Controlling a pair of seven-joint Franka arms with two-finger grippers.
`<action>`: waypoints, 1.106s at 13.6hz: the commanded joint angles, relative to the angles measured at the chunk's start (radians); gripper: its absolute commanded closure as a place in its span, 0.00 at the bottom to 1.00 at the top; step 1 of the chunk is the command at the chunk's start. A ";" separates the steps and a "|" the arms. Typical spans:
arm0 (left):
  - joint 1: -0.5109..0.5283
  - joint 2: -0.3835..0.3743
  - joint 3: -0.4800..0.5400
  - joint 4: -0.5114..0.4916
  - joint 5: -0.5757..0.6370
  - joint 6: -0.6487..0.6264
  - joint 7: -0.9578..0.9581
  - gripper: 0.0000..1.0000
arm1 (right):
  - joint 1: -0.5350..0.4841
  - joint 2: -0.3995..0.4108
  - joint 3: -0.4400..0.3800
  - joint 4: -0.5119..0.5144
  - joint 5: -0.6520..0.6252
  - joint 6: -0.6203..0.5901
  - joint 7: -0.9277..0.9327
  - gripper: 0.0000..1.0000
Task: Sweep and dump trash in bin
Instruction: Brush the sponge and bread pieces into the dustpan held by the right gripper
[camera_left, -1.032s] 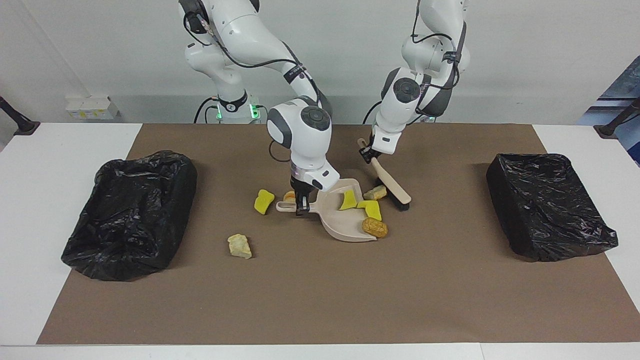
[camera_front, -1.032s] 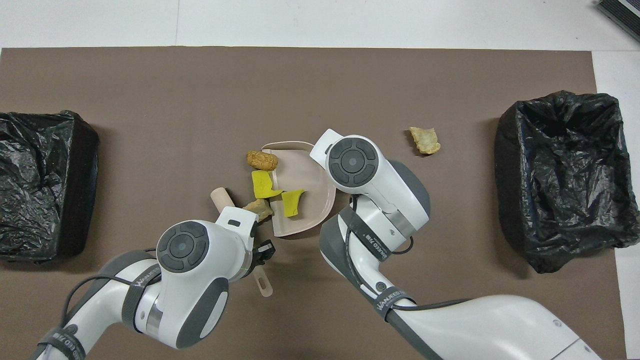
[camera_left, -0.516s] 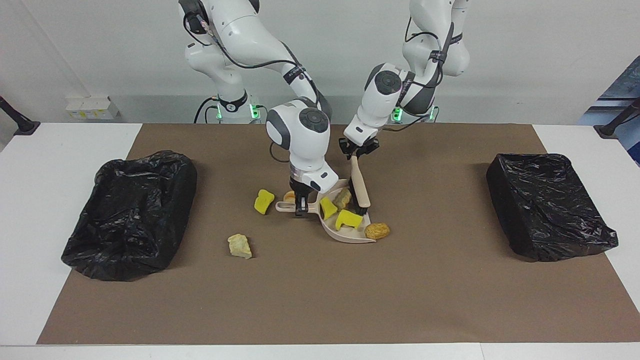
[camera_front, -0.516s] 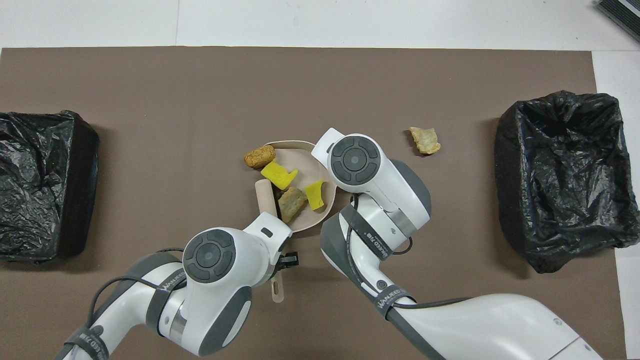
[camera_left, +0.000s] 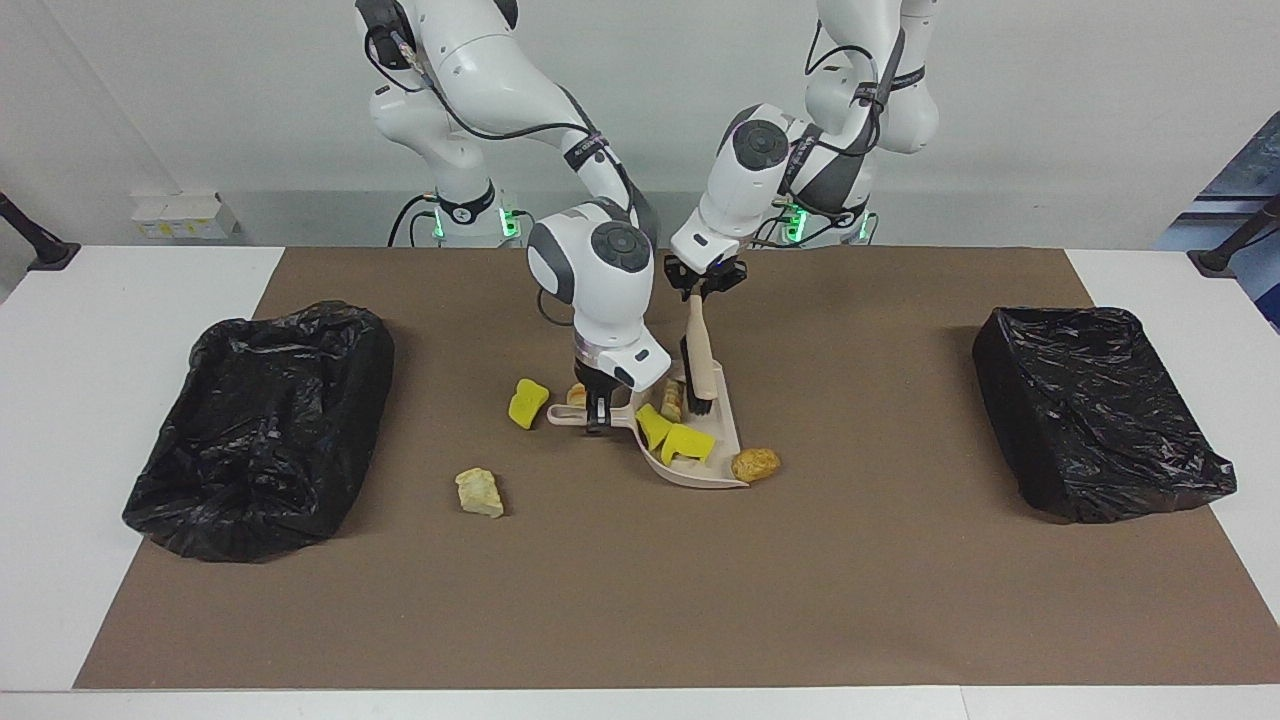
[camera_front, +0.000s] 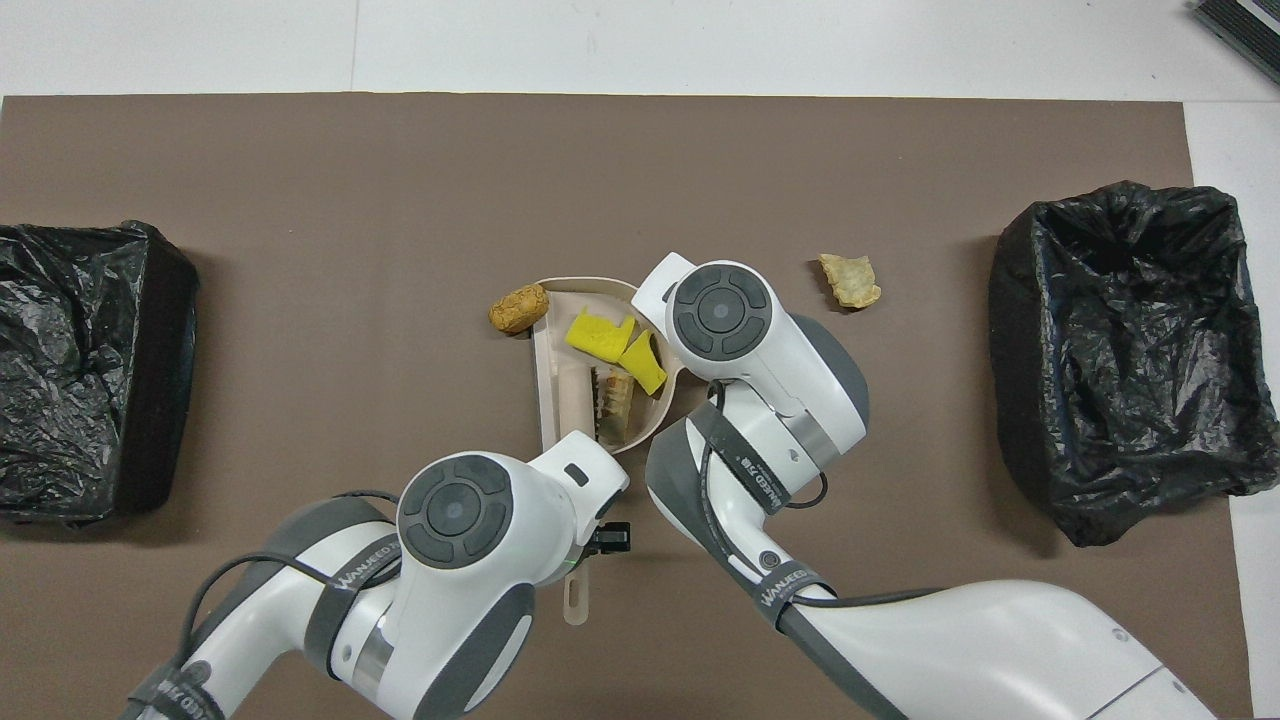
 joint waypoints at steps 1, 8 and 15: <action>0.093 -0.016 0.001 0.017 0.044 -0.062 0.040 1.00 | -0.018 0.012 0.010 0.012 -0.008 -0.019 0.035 1.00; 0.328 0.117 0.001 0.020 0.113 0.077 0.367 1.00 | -0.004 -0.004 0.009 0.010 -0.086 -0.091 0.047 1.00; 0.204 0.115 -0.012 0.018 0.104 0.109 0.430 1.00 | -0.004 -0.008 0.012 0.003 -0.080 -0.073 0.093 1.00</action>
